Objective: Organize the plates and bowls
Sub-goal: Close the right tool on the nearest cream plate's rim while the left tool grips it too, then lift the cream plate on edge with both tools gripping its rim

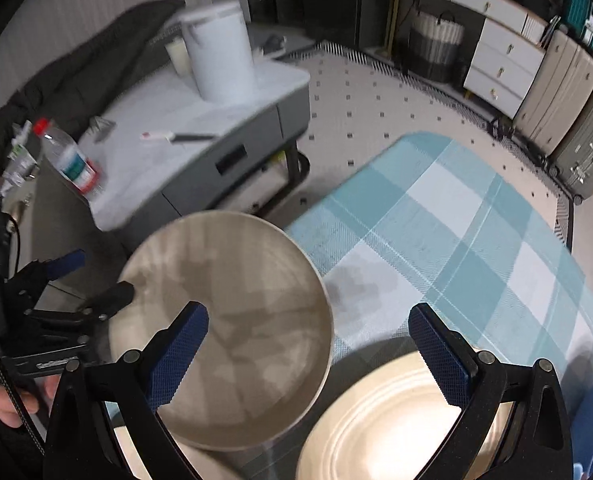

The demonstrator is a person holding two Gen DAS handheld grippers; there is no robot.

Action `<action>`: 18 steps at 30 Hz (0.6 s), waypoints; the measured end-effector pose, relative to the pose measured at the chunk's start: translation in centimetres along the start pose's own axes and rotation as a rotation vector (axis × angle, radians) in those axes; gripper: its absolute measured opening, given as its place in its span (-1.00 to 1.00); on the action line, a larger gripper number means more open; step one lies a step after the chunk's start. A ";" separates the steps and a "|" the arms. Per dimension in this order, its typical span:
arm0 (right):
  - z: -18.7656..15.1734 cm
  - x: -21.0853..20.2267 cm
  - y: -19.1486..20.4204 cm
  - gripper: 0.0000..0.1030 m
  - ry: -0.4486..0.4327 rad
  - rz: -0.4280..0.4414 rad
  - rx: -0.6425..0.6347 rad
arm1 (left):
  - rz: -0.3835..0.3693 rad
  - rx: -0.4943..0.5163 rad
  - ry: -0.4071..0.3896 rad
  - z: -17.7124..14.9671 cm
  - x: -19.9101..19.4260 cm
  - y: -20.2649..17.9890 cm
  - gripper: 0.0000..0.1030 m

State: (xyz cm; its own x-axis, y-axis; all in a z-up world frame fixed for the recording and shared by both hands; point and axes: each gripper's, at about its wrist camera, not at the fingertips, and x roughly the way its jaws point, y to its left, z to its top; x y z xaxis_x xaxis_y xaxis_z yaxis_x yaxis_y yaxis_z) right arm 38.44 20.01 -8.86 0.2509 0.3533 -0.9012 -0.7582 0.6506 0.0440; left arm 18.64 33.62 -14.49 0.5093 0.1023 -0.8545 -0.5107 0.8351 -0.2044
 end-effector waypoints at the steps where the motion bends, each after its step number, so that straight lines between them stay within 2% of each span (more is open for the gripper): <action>1: 0.2 1.0 -0.2 0.97 0.021 -0.005 0.008 | -0.015 -0.007 0.009 0.1 0.3 0.1 0.97; 6: 0.2 3.3 -1.0 0.73 0.063 -0.001 0.026 | -0.037 -0.028 0.023 0.2 1.1 0.4 0.97; 7: 0.3 3.7 -1.1 0.56 0.074 0.003 0.029 | -0.038 -0.032 0.026 0.2 1.2 0.5 0.97; 8: 0.2 4.0 -1.1 0.49 0.091 0.018 0.038 | -0.037 -0.038 0.032 0.2 1.4 0.6 0.97; 10: 0.3 4.6 -1.3 0.49 0.108 0.035 0.047 | -0.057 -0.054 0.039 0.3 1.5 0.8 0.97; 12: 0.3 4.8 -1.4 0.48 0.108 0.015 0.043 | -0.075 -0.066 0.049 0.3 1.7 1.0 0.95; 14: 0.3 5.0 -1.5 0.45 0.106 0.019 0.057 | -0.101 -0.073 0.064 0.4 1.9 1.1 0.84; 15: 0.2 5.1 -1.4 0.42 0.109 0.022 0.063 | -0.101 -0.073 0.069 0.4 2.0 1.1 0.82; 17: 0.1 5.5 -1.4 0.23 0.124 0.013 0.056 | -0.108 -0.075 0.080 0.4 2.3 1.0 0.79; 18: 0.1 5.6 -1.4 0.21 0.129 0.011 0.053 | -0.109 -0.079 0.083 0.4 2.4 1.0 0.73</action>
State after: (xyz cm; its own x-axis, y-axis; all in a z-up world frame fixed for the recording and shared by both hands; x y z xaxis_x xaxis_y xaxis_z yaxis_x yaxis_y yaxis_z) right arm 40.96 21.10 -13.95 0.1606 0.2734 -0.9484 -0.7271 0.6826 0.0737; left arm 19.61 34.93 -16.52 0.5075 -0.0346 -0.8610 -0.5098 0.7935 -0.3324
